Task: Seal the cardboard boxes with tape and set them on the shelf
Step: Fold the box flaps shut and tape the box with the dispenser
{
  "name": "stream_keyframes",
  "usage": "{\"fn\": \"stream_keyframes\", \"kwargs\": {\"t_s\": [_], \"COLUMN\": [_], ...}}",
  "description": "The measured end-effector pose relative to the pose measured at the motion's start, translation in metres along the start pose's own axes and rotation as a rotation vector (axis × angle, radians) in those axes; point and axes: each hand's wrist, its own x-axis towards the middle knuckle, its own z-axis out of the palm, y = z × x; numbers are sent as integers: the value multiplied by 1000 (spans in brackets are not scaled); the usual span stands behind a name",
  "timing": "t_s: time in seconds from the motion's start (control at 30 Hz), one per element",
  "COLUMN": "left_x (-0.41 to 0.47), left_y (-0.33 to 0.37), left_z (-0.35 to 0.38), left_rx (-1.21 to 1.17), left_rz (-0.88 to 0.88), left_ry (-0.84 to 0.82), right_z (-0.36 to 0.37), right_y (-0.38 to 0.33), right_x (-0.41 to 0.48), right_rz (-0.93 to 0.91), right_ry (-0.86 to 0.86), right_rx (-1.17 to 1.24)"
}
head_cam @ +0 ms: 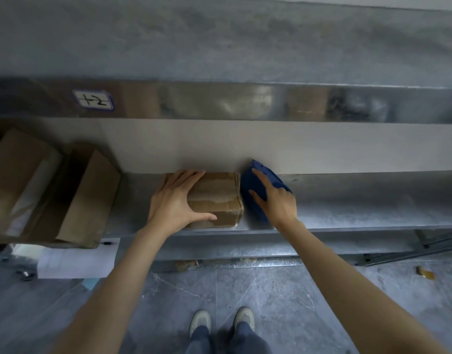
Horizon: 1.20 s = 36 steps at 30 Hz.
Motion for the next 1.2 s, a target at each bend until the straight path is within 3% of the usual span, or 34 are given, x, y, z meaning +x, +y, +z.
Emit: {"fn": "stream_keyframes", "kwargs": {"t_s": [0.17,0.3,0.47,0.57,0.67,0.87,0.97,1.1,1.2], "left_x": [-1,-1,-8,-12,-16,-15,-17,-17,-17], "left_y": [-3,-7,-15,-19,-19,-15,-15,-12,-18], "left_z": [2,-6,-9,-5,-2,5,9,12,15], "left_rx": [-61,-274,-463,-487,-521,-565,-615,-688,-629], "left_rz": [-7,-56,-91,-99,-113,-161,-198,-237,-186], "left_ry": [-37,-89,-18,18,47,75,88,100,80], "right_z": [-2,-8,-8,-16,-30,-34,-12,-5,-6], "right_y": [-3,-4,-4,-6,-24,-89,-95,-94,-91], "right_x": [-4,-7,-12,-18,-23,-22,-21,-18,-19], "right_rz": [-31,-40,11,40,-58,-204,-194,-149,-230], "right_ry": [-63,-107,-68,66,250,25,-8,24,26], "right_rx": [149,284,287,297,440,868,793,874,754]}}
